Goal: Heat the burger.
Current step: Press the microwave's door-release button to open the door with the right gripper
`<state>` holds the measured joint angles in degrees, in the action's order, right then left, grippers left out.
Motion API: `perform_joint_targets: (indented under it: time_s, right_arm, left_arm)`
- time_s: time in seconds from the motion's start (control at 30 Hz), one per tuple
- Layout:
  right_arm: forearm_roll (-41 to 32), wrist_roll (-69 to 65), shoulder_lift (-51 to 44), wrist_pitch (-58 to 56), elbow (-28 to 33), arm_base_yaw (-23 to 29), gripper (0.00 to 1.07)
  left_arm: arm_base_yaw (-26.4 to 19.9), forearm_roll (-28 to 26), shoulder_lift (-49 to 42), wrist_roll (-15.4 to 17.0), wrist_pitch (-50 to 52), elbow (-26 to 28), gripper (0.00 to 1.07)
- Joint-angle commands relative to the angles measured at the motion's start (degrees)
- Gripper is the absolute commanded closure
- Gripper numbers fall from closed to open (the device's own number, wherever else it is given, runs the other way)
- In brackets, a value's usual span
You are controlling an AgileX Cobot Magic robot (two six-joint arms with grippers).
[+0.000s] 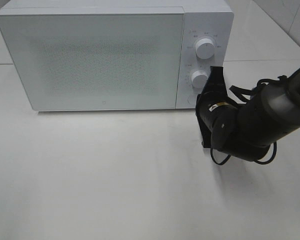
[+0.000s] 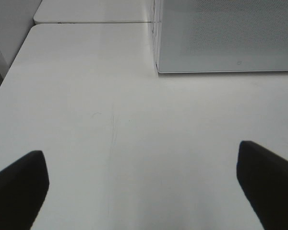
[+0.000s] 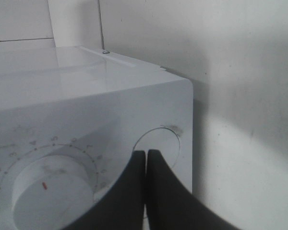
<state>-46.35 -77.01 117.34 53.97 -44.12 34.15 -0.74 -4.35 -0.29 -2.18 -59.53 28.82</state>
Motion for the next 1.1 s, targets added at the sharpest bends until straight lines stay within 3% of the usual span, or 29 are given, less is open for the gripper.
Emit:
perform_joint_targets:
  time_s: [0.03, 0.67, 1.1]
  right_arm:
    - [1.2, 0.5, 1.2, -1.2, -1.8, -0.6, 1.07]
    - [0.1, 1.0, 5.2, -2.1, -7.6, -2.0, 1.07]
    - [-1.2, 2.1, 6.2, 5.7, -11.3, -2.0, 1.07]
  left_arm:
    - [0.1, -0.1, -1.0, 0.0, 0.1, -0.2, 0.07]
    - [0.1, -0.1, -1.0, -0.1, 0.1, -0.2, 0.07]
    - [0.1, -0.1, -1.0, -0.1, 0.1, -0.2, 0.07]
